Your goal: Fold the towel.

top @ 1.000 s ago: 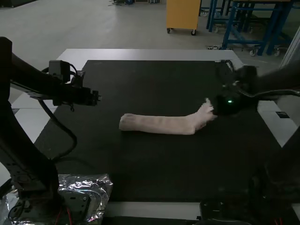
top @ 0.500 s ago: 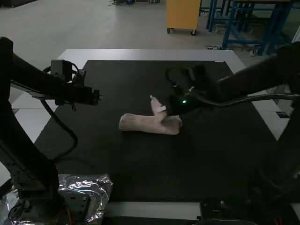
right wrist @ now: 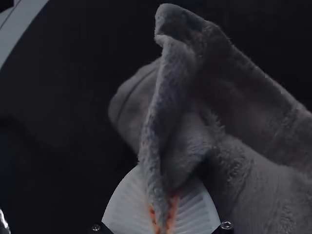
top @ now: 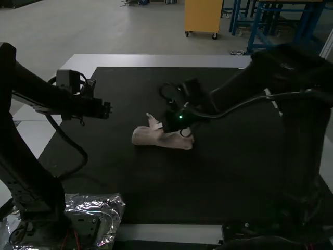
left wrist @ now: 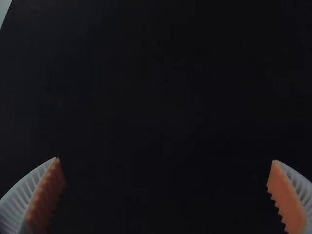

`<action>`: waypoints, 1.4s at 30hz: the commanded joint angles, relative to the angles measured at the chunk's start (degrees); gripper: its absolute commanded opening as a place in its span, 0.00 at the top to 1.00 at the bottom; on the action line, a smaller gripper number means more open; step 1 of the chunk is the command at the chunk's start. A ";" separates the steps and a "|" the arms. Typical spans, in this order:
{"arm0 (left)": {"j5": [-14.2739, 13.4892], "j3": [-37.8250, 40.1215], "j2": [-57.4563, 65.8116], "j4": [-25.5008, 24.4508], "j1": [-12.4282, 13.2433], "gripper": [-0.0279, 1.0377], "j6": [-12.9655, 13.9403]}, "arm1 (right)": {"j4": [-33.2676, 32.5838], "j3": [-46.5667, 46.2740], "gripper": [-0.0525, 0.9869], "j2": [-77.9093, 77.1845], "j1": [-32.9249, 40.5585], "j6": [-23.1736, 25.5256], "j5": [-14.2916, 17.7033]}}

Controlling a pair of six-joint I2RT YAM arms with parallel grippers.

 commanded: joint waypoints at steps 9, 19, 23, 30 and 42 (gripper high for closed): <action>-0.42 -0.44 -1.35 1.26 0.30 0.06 0.60 | 1.23 7.84 0.97 5.47 1.56 -0.13 -0.02; -0.33 -0.44 -1.35 1.88 0.21 0.06 0.43 | 1.05 9.51 0.47 6.70 1.64 3.83 -7.05; -0.42 -0.44 -1.35 2.23 0.04 0.06 0.43 | 1.40 8.02 0.32 1.78 1.12 2.86 -9.86; -0.42 -0.44 -1.35 2.32 -0.05 0.06 0.34 | 12.74 -0.86 0.97 -2.61 -2.49 3.57 -7.75; -1.04 -0.27 -1.70 2.05 -0.14 0.06 -0.01 | 19.16 -3.41 0.97 6.00 -2.75 3.04 -7.58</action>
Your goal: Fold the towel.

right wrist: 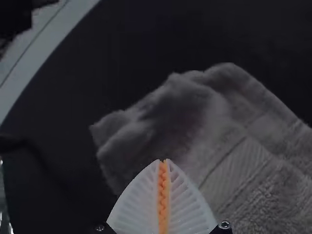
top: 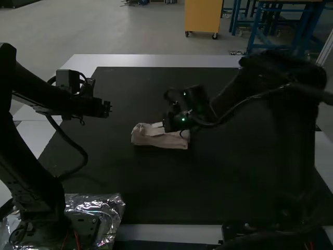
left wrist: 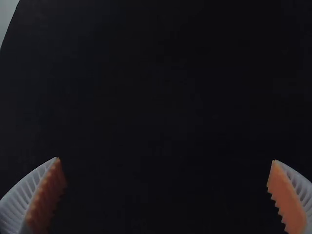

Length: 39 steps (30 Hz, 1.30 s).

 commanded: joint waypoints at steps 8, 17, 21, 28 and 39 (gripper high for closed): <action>-0.45 -0.07 -4.43 0.04 -0.14 0.06 -0.17 | 4.90 3.09 0.97 6.64 0.16 0.13 -0.19; -0.45 1.16 -6.62 -1.02 -0.14 0.06 -0.43 | 5.78 5.73 0.97 12.53 3.06 0.04 0.07; -0.53 2.74 -7.85 -2.51 -0.40 0.06 -1.31 | 6.66 5.56 0.97 12.27 3.76 1.89 0.25; -1.68 8.02 -12.69 -7.87 -4.27 0.06 -1.40 | 3.76 4.15 0.93 -2.85 -2.83 4.09 1.48; -8.18 13.20 -24.73 -13.06 -9.54 0.06 -1.22 | -13.20 1.95 0.07 -38.44 -14.35 3.65 4.82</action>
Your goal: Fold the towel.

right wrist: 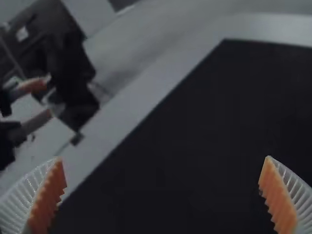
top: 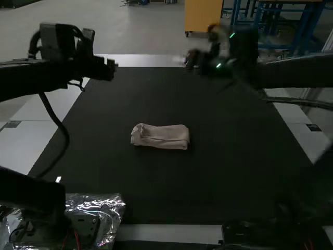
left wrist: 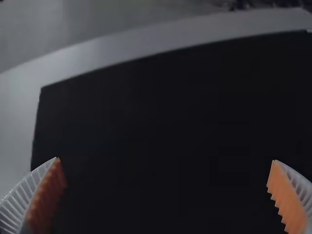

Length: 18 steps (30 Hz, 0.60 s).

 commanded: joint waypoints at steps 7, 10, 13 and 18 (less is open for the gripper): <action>-4.74 1.73 -14.25 -2.40 2.51 0.06 -0.06 | -4.67 -7.28 0.07 -29.28 -6.72 -0.33 7.67; -4.39 1.55 -19.44 -2.23 3.92 0.06 0.20 | -8.01 -9.83 0.07 -37.89 -12.52 1.08 6.62; -2.98 1.46 -24.53 -2.14 4.97 0.06 0.20 | -10.03 -12.12 0.07 -47.38 -16.57 2.92 5.12; 0.36 -1.17 -33.32 -2.40 6.56 0.06 -1.47 | -14.08 -15.72 0.07 -61.53 -20.96 6.17 3.72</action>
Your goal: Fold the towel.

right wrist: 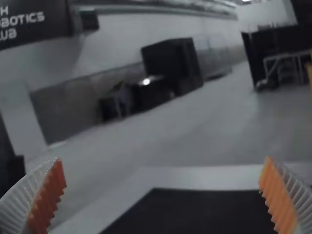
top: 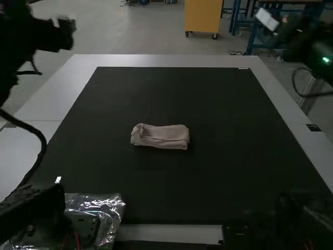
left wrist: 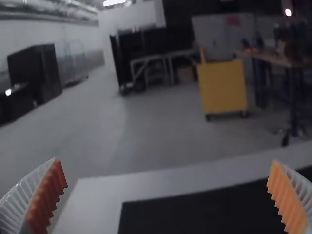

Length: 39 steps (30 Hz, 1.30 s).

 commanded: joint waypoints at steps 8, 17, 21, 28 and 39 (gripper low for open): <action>3.01 -9.39 -25.15 1.98 0.61 0.06 -5.09 | -7.12 -3.36 0.07 -25.58 -4.83 6.26 1.26; 2.57 -14.93 -36.49 -4.17 1.14 0.06 -4.92 | -9.75 -5.82 0.07 -26.37 -4.65 -7.01 14.09; 3.09 -24.86 -36.49 8.13 0.96 0.06 -1.84 | -3.07 -16.98 0.07 -26.46 -4.74 -15.54 15.23; 7.23 -41.39 -36.49 21.93 0.96 0.07 0.18 | 12.75 -36.76 0.07 -26.46 -5.00 -19.67 19.98; -5.08 -48.86 -36.49 14.72 1.23 0.07 -6.32 | 4.05 -43.53 0.07 -26.37 -5.00 -23.01 31.93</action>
